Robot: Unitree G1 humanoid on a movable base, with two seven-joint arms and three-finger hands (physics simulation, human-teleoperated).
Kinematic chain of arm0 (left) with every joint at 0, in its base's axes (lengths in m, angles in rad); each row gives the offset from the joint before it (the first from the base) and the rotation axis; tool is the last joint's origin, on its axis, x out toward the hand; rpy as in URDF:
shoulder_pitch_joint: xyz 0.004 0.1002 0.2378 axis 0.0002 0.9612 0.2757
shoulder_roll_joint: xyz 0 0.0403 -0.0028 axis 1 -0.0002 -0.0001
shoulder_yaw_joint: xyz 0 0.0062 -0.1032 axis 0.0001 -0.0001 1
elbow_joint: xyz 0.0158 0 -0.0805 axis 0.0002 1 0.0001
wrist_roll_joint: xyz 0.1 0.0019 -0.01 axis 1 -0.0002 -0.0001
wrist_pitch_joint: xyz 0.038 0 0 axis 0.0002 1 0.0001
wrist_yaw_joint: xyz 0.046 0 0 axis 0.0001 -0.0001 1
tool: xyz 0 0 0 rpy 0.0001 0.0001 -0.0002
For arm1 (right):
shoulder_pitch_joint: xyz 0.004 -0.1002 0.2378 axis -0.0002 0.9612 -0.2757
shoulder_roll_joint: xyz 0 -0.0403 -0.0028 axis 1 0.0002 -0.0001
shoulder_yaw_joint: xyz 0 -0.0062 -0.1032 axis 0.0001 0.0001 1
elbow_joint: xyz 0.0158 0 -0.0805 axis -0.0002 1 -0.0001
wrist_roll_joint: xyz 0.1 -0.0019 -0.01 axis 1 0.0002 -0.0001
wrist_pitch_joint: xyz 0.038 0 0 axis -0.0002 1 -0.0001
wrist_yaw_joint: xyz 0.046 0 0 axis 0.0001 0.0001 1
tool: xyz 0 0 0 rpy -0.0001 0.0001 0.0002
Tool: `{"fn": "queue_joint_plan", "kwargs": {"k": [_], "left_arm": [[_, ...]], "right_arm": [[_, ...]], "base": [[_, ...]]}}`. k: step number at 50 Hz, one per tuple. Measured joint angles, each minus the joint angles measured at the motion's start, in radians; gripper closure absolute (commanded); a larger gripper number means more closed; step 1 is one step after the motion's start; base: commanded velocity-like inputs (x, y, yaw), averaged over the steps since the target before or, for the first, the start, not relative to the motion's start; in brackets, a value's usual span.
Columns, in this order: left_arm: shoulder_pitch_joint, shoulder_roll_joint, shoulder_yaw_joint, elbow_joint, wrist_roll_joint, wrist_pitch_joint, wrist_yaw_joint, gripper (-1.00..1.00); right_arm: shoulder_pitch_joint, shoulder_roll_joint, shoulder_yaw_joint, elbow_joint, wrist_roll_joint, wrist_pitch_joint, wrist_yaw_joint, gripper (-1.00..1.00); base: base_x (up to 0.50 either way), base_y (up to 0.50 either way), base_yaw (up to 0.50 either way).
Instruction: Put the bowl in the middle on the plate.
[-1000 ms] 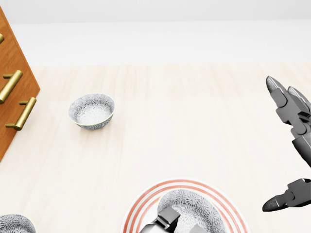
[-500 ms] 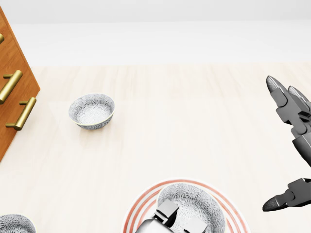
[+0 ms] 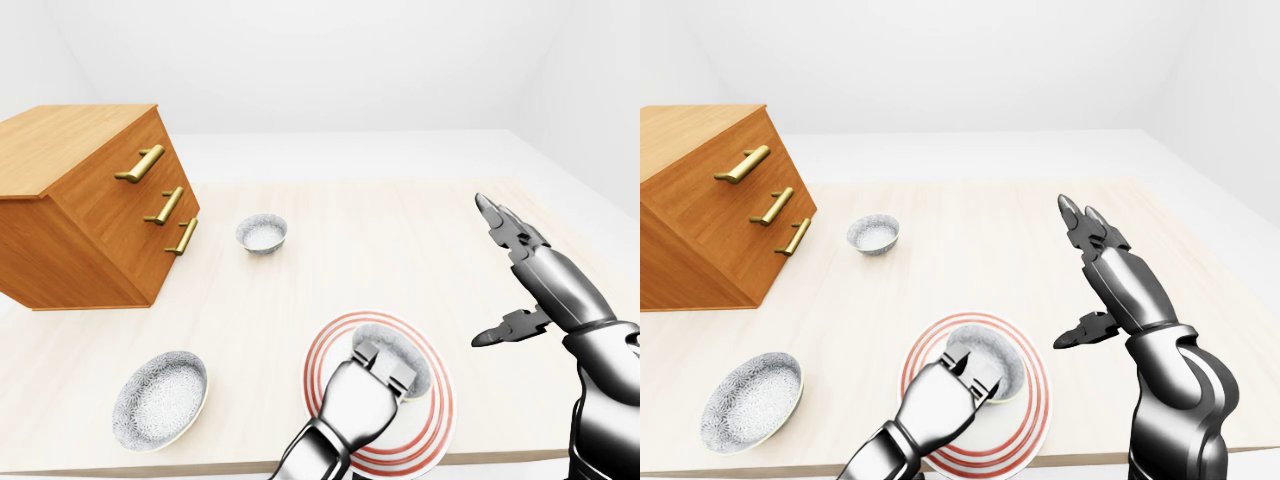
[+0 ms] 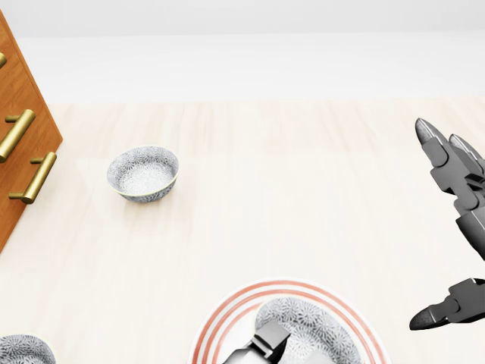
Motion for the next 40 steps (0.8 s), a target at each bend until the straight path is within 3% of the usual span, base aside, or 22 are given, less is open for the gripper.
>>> {"fn": "queue_joint_plan", "kwargs": {"k": [20, 40], "left_arm": [[-0.002, 0.004, 0.002, 0.018, -0.003, 0.000, 0.003, 1.00], [-0.006, -0.001, 0.030, 0.021, -0.074, 0.000, -0.007, 1.00]], "right_arm": [[0.002, 0.002, -0.001, 0.011, 0.005, 0.000, 0.000, -1.00], [0.005, 0.003, -0.001, 0.015, 0.007, 0.000, 0.000, -1.00]], "base": [[0.00, 0.00, 0.00], [0.00, 0.00, 0.00]]}}
